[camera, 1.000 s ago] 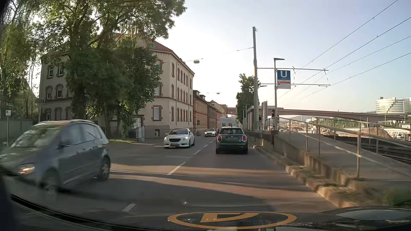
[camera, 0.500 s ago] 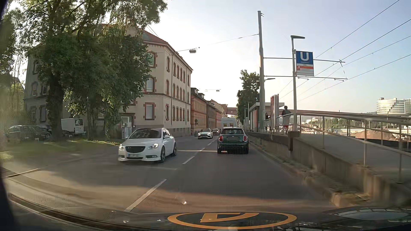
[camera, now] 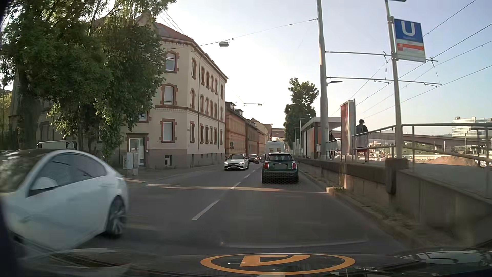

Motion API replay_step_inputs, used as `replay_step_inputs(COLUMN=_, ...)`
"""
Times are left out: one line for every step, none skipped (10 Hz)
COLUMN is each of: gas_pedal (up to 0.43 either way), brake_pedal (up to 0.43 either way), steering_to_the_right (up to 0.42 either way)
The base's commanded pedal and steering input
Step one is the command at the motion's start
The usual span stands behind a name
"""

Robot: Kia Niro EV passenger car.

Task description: Follow the waypoints while adhering to traffic rules and regulations

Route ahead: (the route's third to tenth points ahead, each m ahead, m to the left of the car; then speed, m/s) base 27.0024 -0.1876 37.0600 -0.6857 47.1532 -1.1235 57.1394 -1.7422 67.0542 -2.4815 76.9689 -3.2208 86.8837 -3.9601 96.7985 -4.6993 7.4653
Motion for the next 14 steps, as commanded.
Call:
replay_step_inputs(gas_pedal=0.138, brake_pedal=0.000, steering_to_the_right=0.003)
replay_step_inputs(gas_pedal=0.138, brake_pedal=0.000, steering_to_the_right=0.004)
replay_step_inputs(gas_pedal=0.138, brake_pedal=0.000, steering_to_the_right=0.004)
replay_step_inputs(gas_pedal=0.150, brake_pedal=0.000, steering_to_the_right=0.005)
replay_step_inputs(gas_pedal=0.150, brake_pedal=0.000, steering_to_the_right=0.006)
replay_step_inputs(gas_pedal=0.150, brake_pedal=0.000, steering_to_the_right=0.006)
replay_step_inputs(gas_pedal=0.157, brake_pedal=0.000, steering_to_the_right=0.006)
replay_step_inputs(gas_pedal=0.169, brake_pedal=0.000, steering_to_the_right=0.007)
replay_step_inputs(gas_pedal=0.169, brake_pedal=0.000, steering_to_the_right=0.007)
replay_step_inputs(gas_pedal=0.157, brake_pedal=0.000, steering_to_the_right=0.007)
replay_step_inputs(gas_pedal=0.150, brake_pedal=0.000, steering_to_the_right=0.007)
replay_step_inputs(gas_pedal=0.130, brake_pedal=0.000, steering_to_the_right=0.007)
replay_step_inputs(gas_pedal=0.118, brake_pedal=0.000, steering_to_the_right=0.009)
replay_step_inputs(gas_pedal=0.118, brake_pedal=0.000, steering_to_the_right=0.009)
